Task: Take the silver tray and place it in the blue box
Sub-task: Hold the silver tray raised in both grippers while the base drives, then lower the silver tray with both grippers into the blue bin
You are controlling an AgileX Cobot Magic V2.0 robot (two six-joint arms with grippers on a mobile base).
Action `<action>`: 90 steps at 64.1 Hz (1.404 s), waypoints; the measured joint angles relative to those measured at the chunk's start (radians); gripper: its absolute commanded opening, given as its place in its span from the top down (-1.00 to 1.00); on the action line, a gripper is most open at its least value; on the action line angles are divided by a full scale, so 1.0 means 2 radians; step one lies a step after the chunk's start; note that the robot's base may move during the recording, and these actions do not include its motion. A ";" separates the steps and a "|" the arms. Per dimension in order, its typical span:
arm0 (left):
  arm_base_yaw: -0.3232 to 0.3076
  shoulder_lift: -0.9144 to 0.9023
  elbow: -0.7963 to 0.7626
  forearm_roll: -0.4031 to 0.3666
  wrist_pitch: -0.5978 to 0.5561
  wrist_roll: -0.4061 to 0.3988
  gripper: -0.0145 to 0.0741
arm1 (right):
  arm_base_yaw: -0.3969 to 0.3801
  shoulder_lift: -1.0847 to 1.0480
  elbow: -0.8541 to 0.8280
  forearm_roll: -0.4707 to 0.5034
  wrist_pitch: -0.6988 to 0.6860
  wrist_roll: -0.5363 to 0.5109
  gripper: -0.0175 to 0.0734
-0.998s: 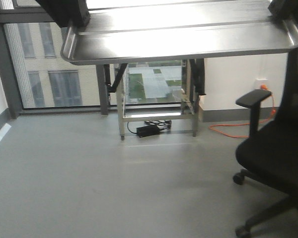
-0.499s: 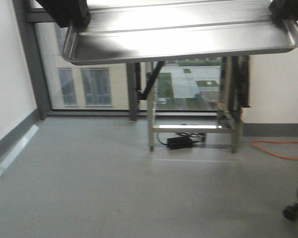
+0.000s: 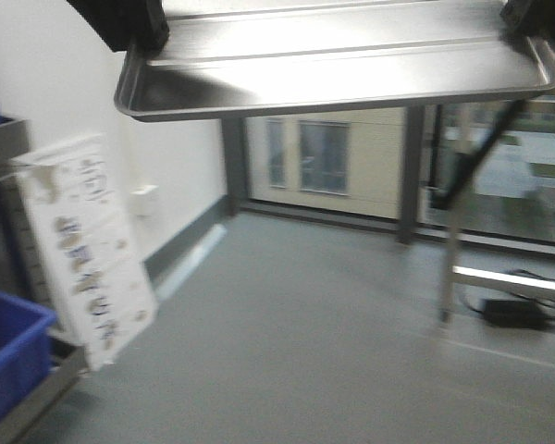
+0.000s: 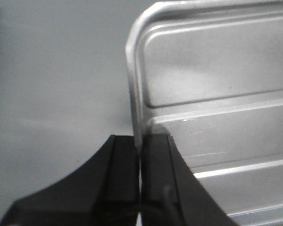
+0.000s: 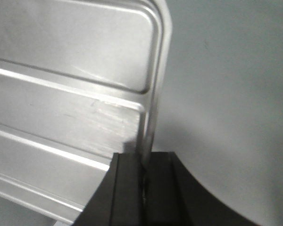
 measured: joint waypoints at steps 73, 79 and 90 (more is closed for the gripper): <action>0.000 0.000 0.000 0.000 0.000 0.000 0.89 | 0.000 0.000 0.000 0.000 -0.001 0.000 0.49; 0.000 0.000 0.000 0.000 0.000 0.000 0.89 | 0.000 0.000 0.000 0.000 -0.001 0.000 0.49; 0.000 0.000 0.000 0.000 0.000 0.000 0.89 | 0.000 0.000 0.000 0.000 -0.001 0.000 0.49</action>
